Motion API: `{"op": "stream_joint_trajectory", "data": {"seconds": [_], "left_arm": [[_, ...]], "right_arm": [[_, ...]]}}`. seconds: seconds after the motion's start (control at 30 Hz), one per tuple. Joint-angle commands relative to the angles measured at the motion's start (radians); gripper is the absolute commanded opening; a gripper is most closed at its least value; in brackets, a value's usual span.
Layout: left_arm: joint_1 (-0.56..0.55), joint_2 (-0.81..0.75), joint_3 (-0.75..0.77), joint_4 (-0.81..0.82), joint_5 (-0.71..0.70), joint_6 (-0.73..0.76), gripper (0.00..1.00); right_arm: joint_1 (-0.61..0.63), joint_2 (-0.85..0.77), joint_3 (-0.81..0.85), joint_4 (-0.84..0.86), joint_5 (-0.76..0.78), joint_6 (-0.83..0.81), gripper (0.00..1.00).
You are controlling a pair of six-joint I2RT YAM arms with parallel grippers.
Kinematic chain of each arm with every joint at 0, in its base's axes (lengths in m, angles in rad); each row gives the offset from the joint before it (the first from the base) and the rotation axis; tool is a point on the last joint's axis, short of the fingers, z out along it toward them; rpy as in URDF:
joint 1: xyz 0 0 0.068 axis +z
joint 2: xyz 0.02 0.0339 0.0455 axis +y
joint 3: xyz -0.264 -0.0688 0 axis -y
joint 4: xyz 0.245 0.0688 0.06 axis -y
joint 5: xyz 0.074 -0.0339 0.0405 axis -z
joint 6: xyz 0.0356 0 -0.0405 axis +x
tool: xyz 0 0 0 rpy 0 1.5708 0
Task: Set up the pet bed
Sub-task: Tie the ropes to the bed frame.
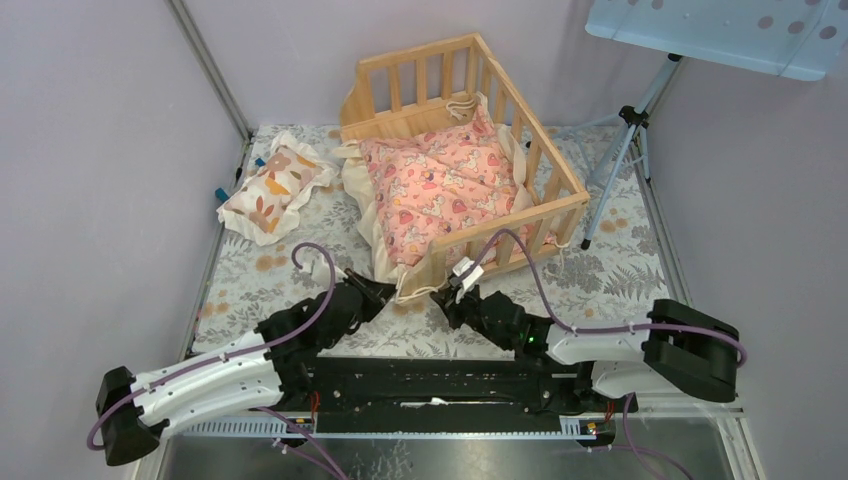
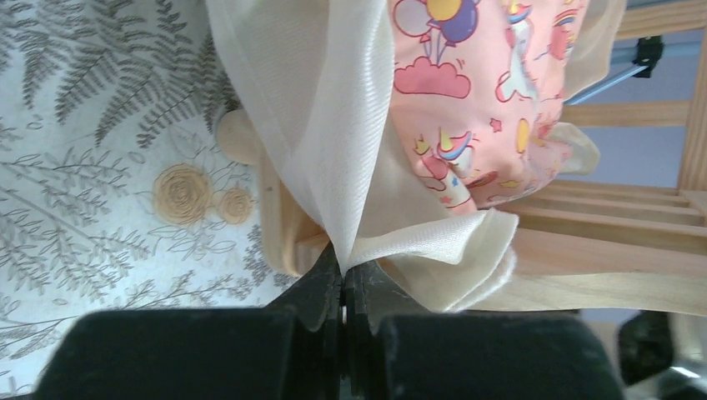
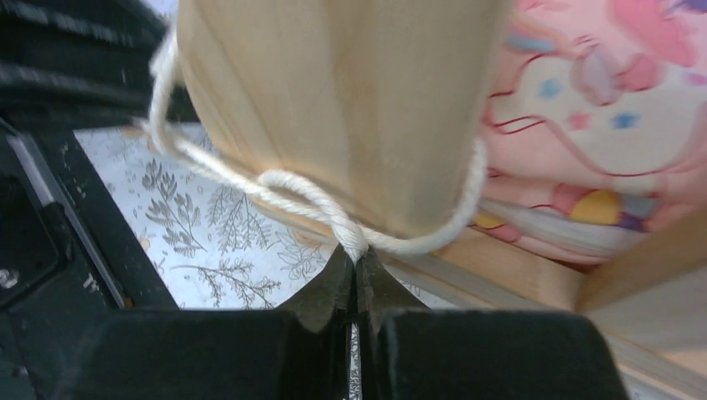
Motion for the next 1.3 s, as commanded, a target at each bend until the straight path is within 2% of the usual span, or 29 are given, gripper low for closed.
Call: {"op": "stream_joint_trajectory", "data": {"seconds": [0.0,0.3,0.57,0.6,0.7,0.77,1.07,1.27], "left_arm": [[-0.008,-0.041,-0.044,-0.051,0.058,-0.031,0.0],[-0.008,-0.123,-0.099,-0.141,0.055,-0.061,0.0],[-0.008,-0.118,-0.119,-0.148,0.032,-0.068,0.0],[-0.009,-0.115,-0.124,-0.139,0.03,-0.068,0.01],[-0.008,-0.099,-0.128,-0.109,0.038,-0.062,0.14],[-0.008,-0.085,-0.125,-0.09,0.046,-0.056,0.18],[-0.009,-0.055,-0.118,-0.062,0.061,-0.049,0.16],[-0.01,-0.093,-0.107,0.011,0.127,0.232,0.29]], "right_arm": [[-0.007,-0.118,0.004,-0.079,0.11,0.062,0.0],[-0.007,-0.301,-0.046,-0.287,0.186,0.111,0.0],[-0.007,-0.399,-0.064,-0.408,0.241,0.125,0.0],[-0.007,-0.409,-0.067,-0.417,0.24,0.126,0.0],[-0.007,-0.437,-0.086,-0.421,0.234,0.14,0.0],[-0.007,-0.446,-0.091,-0.423,0.23,0.146,0.0],[-0.007,-0.451,-0.096,-0.416,0.223,0.146,0.0],[-0.007,-0.457,-0.098,-0.415,0.221,0.132,0.0]]}}
